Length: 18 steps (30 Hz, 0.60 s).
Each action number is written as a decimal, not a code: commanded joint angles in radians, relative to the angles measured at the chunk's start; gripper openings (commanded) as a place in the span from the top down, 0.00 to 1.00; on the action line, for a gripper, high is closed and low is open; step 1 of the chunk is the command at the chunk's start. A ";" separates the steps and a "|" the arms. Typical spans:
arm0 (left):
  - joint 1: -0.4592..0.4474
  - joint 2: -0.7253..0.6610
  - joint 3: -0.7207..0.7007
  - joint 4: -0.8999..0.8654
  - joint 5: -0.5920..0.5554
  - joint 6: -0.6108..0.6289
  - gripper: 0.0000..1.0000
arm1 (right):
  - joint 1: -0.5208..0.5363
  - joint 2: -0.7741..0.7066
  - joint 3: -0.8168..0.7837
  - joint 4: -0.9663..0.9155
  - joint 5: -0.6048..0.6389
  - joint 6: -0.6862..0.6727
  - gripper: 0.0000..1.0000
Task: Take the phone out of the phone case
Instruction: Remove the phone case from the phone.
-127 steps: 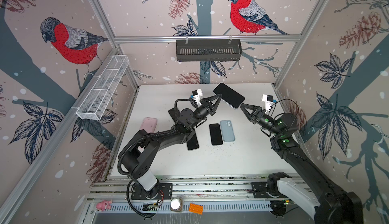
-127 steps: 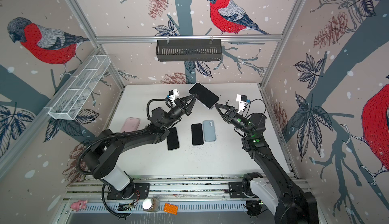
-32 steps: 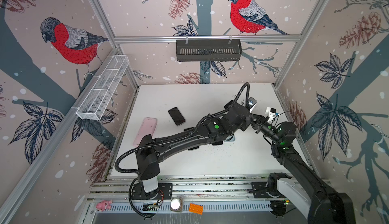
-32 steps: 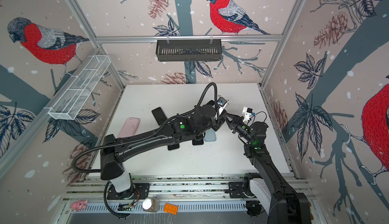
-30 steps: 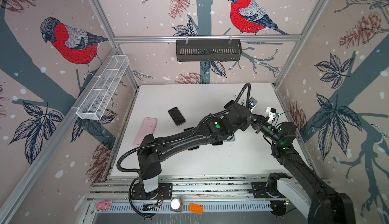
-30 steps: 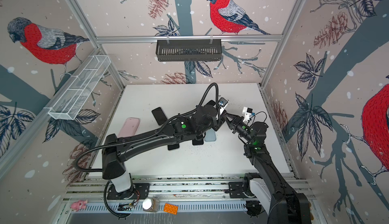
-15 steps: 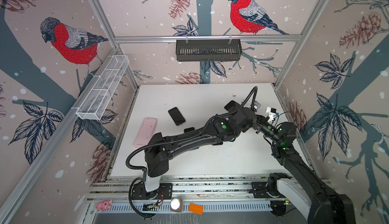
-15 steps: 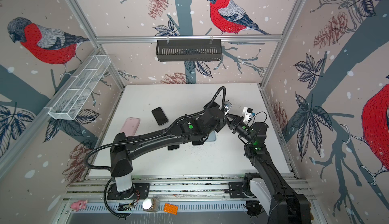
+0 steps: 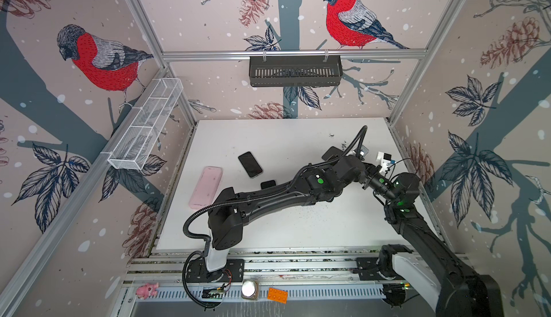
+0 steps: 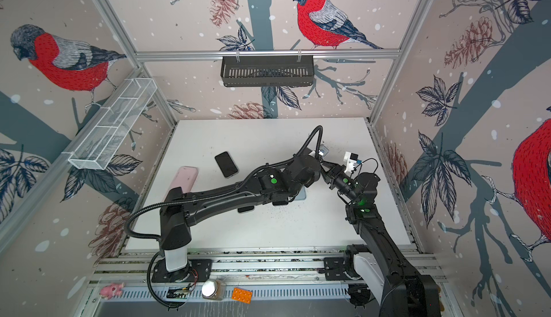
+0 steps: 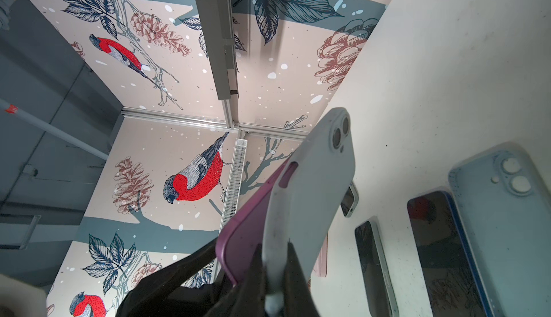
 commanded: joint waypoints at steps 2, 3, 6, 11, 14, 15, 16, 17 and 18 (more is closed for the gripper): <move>0.000 0.006 -0.003 0.019 -0.074 0.018 0.65 | 0.000 -0.010 0.004 0.062 -0.008 -0.012 0.99; 0.001 0.006 -0.004 0.020 -0.075 0.019 0.67 | 0.000 -0.010 0.005 0.062 -0.006 -0.012 0.99; 0.000 0.004 -0.012 0.032 -0.075 0.022 0.72 | 0.000 -0.008 0.009 0.055 -0.008 -0.016 0.99; 0.000 -0.014 -0.038 0.062 0.000 0.039 0.84 | 0.000 -0.008 0.014 0.048 -0.009 -0.022 0.99; 0.000 -0.023 -0.043 0.062 0.042 0.048 0.92 | 0.001 -0.010 0.012 0.039 -0.011 -0.031 0.99; 0.000 -0.027 -0.047 0.065 0.048 0.051 0.94 | 0.000 -0.011 0.011 0.034 -0.012 -0.034 0.99; 0.000 -0.034 -0.055 0.068 0.055 0.053 0.95 | 0.000 -0.014 0.011 0.023 -0.010 -0.042 0.99; 0.000 -0.043 -0.064 0.076 0.057 0.058 0.97 | 0.000 -0.016 0.009 0.015 -0.009 -0.050 0.99; 0.000 -0.051 -0.074 0.081 0.060 0.063 0.98 | 0.000 -0.017 0.007 0.013 -0.007 -0.053 0.99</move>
